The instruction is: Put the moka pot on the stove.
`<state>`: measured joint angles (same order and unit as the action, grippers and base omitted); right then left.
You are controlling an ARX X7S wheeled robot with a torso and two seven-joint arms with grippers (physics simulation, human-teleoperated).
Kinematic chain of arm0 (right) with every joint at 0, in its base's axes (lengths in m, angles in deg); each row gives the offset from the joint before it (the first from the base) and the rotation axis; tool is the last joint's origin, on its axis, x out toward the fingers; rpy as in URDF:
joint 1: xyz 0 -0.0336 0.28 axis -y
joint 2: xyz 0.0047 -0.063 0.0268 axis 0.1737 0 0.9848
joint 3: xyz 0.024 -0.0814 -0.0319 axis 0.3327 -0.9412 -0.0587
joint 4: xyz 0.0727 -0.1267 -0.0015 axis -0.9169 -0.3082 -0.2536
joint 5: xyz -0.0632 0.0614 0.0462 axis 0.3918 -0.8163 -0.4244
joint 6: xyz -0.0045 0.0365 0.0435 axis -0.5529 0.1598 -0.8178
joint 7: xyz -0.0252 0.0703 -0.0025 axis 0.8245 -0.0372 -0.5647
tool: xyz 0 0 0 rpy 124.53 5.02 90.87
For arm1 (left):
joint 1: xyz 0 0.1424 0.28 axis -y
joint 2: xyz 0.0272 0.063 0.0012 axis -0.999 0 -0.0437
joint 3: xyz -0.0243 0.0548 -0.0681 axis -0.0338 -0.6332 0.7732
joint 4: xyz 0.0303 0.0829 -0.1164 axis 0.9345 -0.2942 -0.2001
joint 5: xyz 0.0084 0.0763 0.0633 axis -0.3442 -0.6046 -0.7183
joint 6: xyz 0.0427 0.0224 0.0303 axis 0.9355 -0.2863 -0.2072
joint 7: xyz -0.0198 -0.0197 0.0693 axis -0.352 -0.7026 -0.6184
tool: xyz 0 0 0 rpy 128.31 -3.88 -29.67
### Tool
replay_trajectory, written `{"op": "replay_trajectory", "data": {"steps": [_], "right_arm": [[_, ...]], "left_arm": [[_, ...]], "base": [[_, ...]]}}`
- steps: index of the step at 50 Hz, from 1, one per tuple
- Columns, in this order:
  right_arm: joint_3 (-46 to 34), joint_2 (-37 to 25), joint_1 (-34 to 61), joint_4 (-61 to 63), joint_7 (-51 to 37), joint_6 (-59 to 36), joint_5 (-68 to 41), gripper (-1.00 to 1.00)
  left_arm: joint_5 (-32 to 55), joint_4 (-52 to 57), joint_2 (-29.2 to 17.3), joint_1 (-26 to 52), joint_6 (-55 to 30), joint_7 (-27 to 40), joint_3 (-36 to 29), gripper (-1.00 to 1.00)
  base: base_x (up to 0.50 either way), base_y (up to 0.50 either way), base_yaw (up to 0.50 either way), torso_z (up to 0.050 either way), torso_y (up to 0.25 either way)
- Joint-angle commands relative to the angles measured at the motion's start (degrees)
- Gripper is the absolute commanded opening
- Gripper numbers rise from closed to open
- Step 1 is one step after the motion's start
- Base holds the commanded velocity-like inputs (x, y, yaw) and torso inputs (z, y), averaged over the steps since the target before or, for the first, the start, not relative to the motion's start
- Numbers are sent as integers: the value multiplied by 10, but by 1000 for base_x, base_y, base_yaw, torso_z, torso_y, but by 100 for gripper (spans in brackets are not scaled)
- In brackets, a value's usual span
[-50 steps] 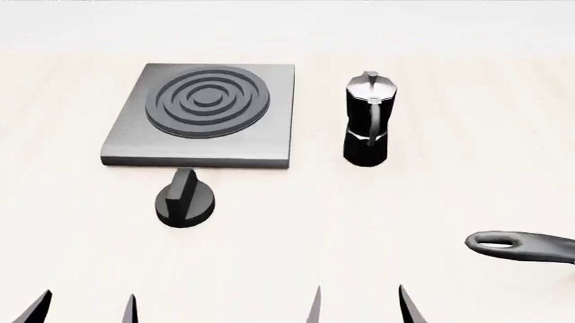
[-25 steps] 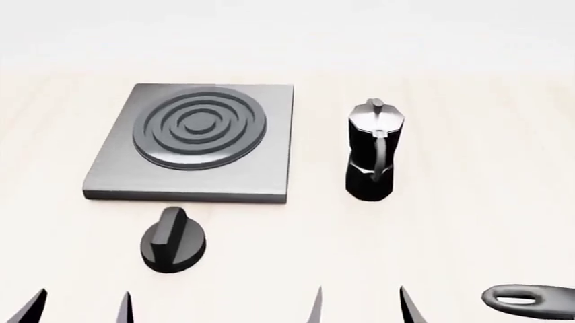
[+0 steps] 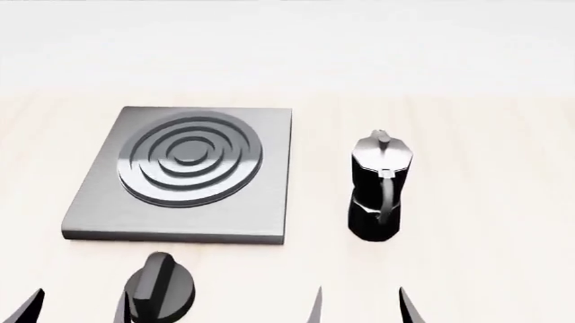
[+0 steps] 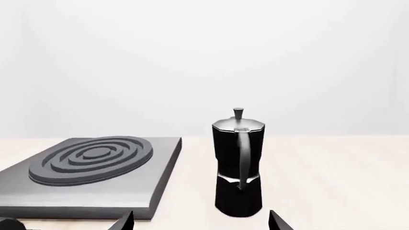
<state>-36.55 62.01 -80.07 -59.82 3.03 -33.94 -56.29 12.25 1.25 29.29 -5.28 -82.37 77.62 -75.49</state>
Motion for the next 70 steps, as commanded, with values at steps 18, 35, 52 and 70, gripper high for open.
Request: {"op": "replay_trajectory", "data": {"steps": [18,35,52,70], "right_arm": [[-12,-9,3,-3,-13,4,-8,100],[-19,-18,1,8,-24,3,-4,100],[-36,-22,3,18,-29,0,4,100],[-39,-25,3,14,-35,8,-4,100]], "left_arm": [[7,-3,-9,-1,8,9,-9,100],[11,0,-14,0,7,14,-14,100],[16,5,-20,-1,7,22,-19,100],[22,5,-27,0,10,29,-27,100]], "base": [[255,0,0,0,0],[164,0,0,0,0],[0,87,0,0,0],[0,226,0,0,0]]}}
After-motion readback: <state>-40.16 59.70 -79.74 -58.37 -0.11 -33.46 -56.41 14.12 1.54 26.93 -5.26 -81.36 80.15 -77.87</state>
